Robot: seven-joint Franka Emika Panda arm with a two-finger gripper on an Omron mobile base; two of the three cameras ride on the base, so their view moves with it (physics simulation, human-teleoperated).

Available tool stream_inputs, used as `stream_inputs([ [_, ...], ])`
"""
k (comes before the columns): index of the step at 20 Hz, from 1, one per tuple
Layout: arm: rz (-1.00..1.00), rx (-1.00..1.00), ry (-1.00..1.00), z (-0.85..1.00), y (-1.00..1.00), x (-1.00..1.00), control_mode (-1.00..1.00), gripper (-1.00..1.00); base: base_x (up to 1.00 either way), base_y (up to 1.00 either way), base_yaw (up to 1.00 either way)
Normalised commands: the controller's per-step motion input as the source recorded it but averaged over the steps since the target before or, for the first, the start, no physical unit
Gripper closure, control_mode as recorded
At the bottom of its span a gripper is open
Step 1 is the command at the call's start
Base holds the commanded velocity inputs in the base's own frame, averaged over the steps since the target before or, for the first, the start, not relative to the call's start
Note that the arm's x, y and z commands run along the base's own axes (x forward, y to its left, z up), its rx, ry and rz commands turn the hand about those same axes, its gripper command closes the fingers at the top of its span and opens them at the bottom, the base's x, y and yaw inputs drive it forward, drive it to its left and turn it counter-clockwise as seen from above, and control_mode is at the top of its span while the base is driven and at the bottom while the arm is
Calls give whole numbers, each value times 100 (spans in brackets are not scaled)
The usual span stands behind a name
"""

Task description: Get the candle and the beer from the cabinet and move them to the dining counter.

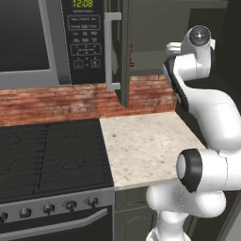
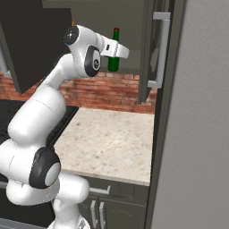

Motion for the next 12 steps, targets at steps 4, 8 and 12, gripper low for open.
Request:
stream_inputs([
  [4, 0, 0, 0, 0, 12, -100, -100, 100, 0, 0, 0],
  [8, 0, 0, 1, 0, 22, -100, -100, 100, 0, 0, 0],
  [12, 1, 0, 5, 1, 31, -100, -100, 100, 0, 0, 0],
])
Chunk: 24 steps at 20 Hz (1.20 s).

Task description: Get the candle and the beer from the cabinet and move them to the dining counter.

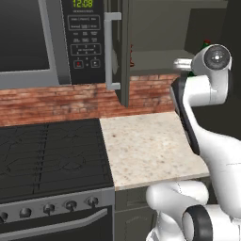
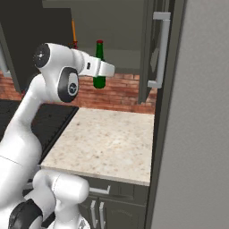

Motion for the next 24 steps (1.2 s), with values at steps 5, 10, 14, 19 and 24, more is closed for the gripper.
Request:
stream_inputs([
  [5, 3, 0, 5, 0, 35, -100, -100, 100, 0, 0, 0],
  [10, 4, 0, 3, -5, 32, -100, -100, 100, 0, 0, 0],
  [14, 6, 0, 2, -17, 25, -95, -100, 100, 0, 0, 0],
  [19, 4, -5, 1, -26, 22, -43, -100, 100, 0, 0, 0],
  [24, 0, 0, 1, 0, 0, 0, -100, 100, 0, 0, 0],
])
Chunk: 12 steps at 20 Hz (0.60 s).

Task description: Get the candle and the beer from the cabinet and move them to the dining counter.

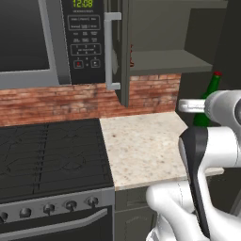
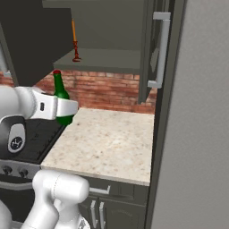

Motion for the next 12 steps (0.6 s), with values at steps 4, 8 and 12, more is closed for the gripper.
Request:
stream_inputs([
  [4, 0, 0, 0, -8, 2, -11, -100, 100, 0, 0, 0],
  [8, 0, 0, 0, -8, 4, -11, 100, 100, -49, 19, 8],
  [12, 0, 0, 0, 0, 0, 0, 100, 100, -77, 40, 21],
])
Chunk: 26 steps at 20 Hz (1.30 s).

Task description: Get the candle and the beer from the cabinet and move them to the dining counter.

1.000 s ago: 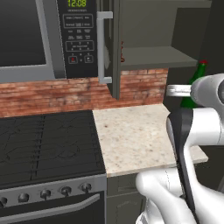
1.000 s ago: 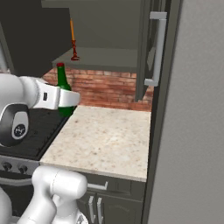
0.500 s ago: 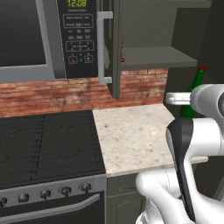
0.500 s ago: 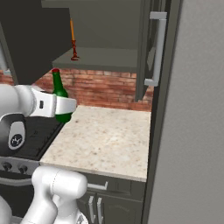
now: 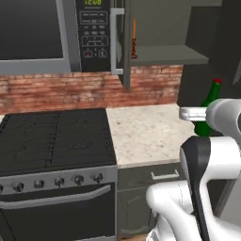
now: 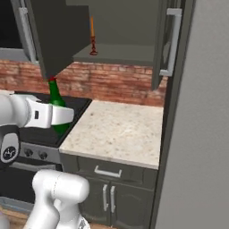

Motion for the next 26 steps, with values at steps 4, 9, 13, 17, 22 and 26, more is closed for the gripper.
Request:
stream_inputs([
  [4, 0, 0, 0, 0, 0, 0, 100, 100, -71, 62, 30],
  [9, 0, 0, 0, 0, 0, 0, 100, 100, -57, 69, 38],
  [13, 0, 0, 0, 0, 0, 0, 100, 100, -37, 77, 44],
  [17, 0, 0, 0, 0, 0, 0, 100, 100, -23, 78, 48],
  [22, 0, 0, 0, 0, 0, 0, 100, 100, -22, 70, 50],
  [26, 0, 0, 0, 0, 0, 0, 100, 100, -21, 70, 50],
])
